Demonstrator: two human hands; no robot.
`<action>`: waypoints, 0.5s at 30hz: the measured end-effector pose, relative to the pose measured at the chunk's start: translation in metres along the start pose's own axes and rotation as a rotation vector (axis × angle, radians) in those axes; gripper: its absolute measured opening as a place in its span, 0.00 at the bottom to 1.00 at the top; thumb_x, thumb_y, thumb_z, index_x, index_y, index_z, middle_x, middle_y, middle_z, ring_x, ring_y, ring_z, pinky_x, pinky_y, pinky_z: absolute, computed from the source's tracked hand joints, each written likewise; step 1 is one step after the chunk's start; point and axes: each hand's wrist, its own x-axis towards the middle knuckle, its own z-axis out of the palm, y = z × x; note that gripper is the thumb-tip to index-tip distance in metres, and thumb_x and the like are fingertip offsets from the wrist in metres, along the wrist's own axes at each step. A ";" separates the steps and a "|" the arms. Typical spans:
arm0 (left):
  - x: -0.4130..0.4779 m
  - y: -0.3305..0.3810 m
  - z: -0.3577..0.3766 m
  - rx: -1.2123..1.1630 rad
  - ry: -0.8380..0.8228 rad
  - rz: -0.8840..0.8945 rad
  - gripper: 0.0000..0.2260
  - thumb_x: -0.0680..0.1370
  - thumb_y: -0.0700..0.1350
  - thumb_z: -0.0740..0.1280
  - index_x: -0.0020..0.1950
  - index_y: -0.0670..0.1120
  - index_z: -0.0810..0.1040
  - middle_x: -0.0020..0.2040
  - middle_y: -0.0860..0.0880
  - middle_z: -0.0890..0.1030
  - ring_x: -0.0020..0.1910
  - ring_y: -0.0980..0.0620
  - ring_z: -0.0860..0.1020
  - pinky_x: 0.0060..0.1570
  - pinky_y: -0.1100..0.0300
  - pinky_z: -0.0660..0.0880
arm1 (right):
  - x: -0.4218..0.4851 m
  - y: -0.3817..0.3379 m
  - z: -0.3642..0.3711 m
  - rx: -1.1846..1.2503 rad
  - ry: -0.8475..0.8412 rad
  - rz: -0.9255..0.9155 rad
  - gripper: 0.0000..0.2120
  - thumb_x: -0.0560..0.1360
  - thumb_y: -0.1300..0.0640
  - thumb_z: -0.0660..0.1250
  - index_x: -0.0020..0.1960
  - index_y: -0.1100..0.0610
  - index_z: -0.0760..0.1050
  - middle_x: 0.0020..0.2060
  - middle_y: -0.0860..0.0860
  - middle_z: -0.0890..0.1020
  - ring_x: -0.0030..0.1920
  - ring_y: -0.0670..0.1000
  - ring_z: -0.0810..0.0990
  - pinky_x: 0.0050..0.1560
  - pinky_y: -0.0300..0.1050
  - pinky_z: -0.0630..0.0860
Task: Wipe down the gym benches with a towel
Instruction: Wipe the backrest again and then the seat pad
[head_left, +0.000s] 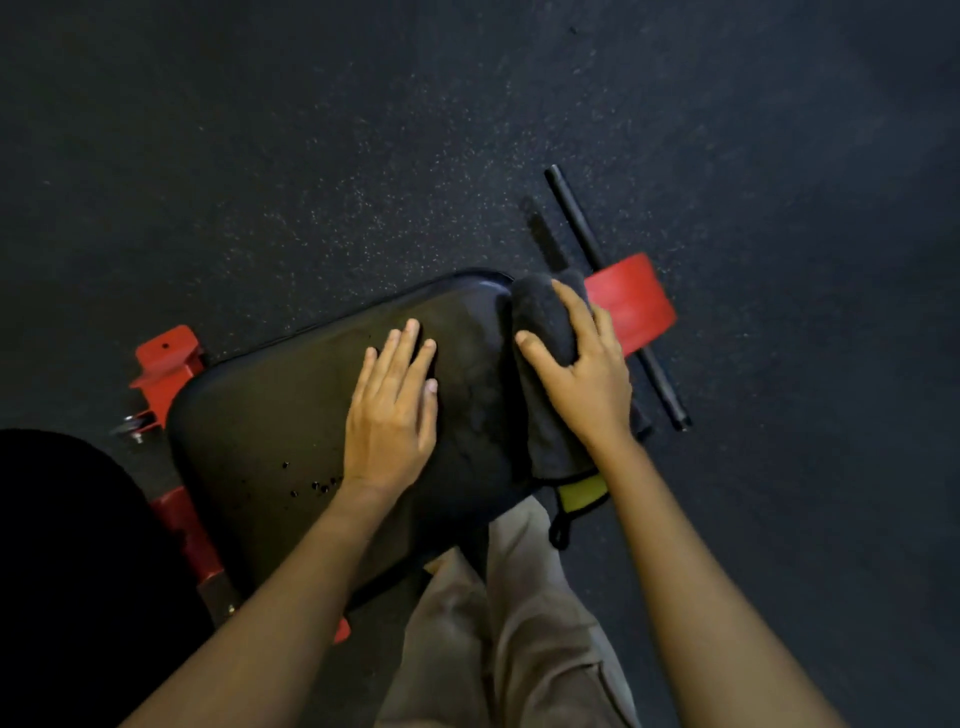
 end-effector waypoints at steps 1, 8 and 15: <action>-0.001 -0.001 -0.002 -0.017 0.002 -0.009 0.18 0.81 0.44 0.56 0.68 0.38 0.71 0.71 0.39 0.68 0.71 0.44 0.64 0.71 0.50 0.56 | -0.014 0.004 0.002 0.012 0.058 0.050 0.30 0.72 0.37 0.65 0.72 0.38 0.64 0.69 0.47 0.67 0.68 0.54 0.68 0.62 0.53 0.67; -0.059 -0.006 -0.014 -0.046 0.016 -0.018 0.19 0.80 0.44 0.56 0.69 0.38 0.69 0.72 0.39 0.64 0.73 0.44 0.60 0.72 0.51 0.53 | -0.105 0.005 0.059 0.456 0.529 0.396 0.36 0.69 0.34 0.60 0.74 0.45 0.60 0.71 0.57 0.63 0.69 0.58 0.67 0.66 0.51 0.68; -0.132 -0.033 -0.019 -0.021 0.040 -0.150 0.21 0.80 0.44 0.56 0.71 0.36 0.64 0.73 0.36 0.62 0.73 0.41 0.58 0.73 0.54 0.49 | -0.198 -0.025 0.131 0.453 0.372 0.374 0.37 0.72 0.26 0.53 0.74 0.42 0.49 0.73 0.63 0.55 0.71 0.56 0.58 0.70 0.41 0.57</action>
